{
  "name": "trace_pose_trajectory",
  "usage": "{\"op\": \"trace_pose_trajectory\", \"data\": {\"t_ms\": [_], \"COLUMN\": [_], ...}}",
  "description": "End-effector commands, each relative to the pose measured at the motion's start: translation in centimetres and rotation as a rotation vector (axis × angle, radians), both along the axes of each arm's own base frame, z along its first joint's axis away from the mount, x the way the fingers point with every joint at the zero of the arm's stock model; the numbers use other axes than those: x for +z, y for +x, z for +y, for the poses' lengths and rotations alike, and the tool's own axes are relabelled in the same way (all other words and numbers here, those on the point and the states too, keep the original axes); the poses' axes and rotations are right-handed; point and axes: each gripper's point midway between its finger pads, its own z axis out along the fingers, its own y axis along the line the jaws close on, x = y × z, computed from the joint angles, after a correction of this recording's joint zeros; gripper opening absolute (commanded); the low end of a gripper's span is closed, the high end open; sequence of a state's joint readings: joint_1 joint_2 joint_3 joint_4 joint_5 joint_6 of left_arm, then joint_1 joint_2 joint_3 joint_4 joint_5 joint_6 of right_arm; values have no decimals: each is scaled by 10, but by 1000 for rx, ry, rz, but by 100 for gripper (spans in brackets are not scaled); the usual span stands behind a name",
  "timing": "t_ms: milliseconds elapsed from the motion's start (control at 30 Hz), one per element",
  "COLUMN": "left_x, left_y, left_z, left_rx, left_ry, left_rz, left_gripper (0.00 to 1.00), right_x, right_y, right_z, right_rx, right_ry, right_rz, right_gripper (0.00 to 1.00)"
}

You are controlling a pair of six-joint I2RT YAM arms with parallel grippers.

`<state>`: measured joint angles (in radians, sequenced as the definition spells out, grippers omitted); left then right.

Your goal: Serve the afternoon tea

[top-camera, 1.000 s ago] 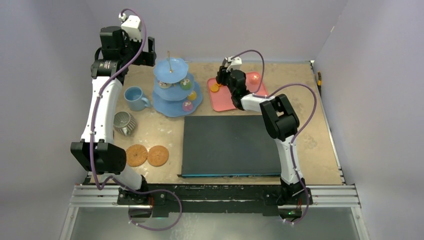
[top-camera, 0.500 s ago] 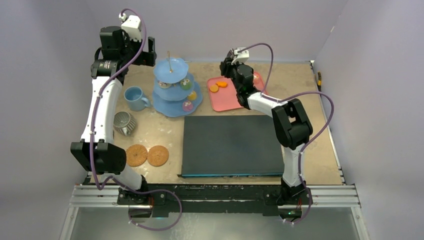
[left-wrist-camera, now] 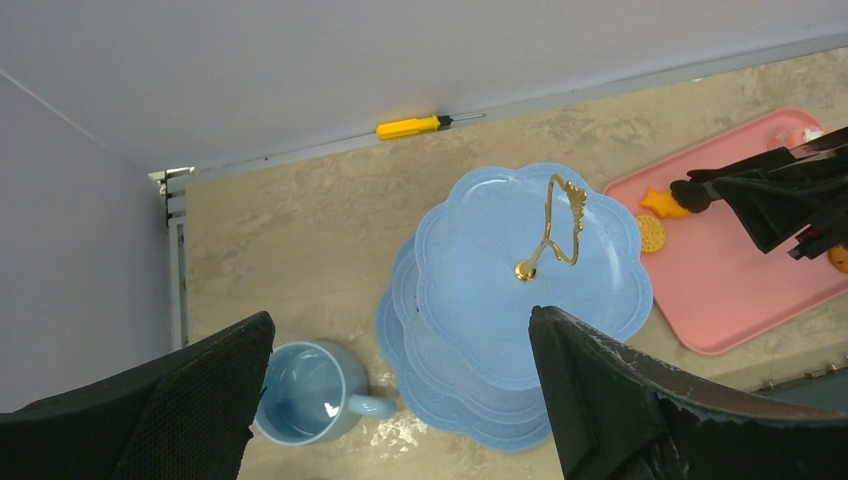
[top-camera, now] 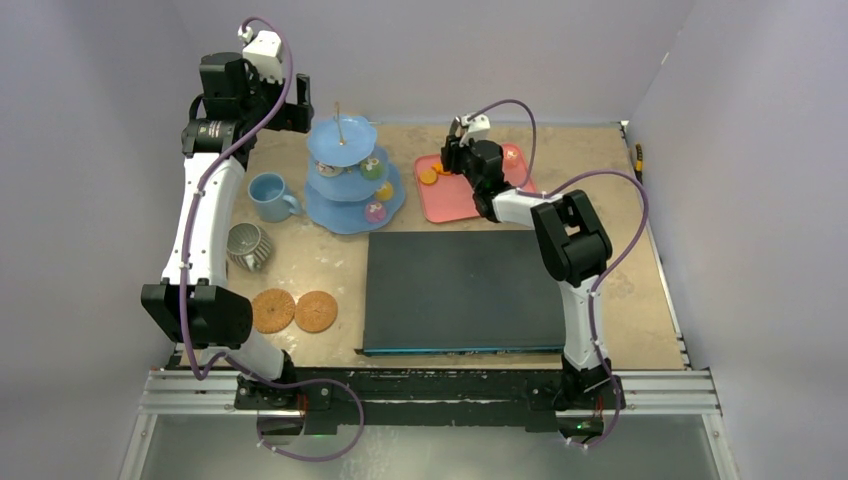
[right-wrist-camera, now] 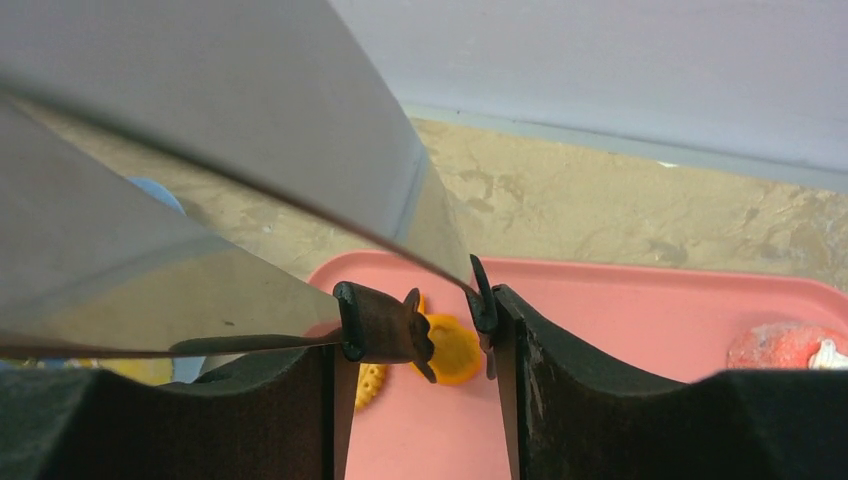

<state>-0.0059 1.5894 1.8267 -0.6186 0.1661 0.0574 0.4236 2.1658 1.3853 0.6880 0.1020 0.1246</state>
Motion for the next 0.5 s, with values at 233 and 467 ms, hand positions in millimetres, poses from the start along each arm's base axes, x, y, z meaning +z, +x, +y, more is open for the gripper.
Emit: {"op": "trace_pose_trajectory", "data": {"t_ms": [233, 467], "left_x": [25, 25], "left_y": [0, -1], "left_z": [0, 0], "left_rx": [-15, -13], "left_ry": [5, 8], "left_rz": [-70, -69], "left_gripper": [99, 99], "right_x": [19, 21], "right_y": [4, 0], "right_z": [7, 10], "right_rx": [62, 88], "right_ry": [9, 22], "right_rz": [-52, -55], "right_gripper": [60, 61]}}
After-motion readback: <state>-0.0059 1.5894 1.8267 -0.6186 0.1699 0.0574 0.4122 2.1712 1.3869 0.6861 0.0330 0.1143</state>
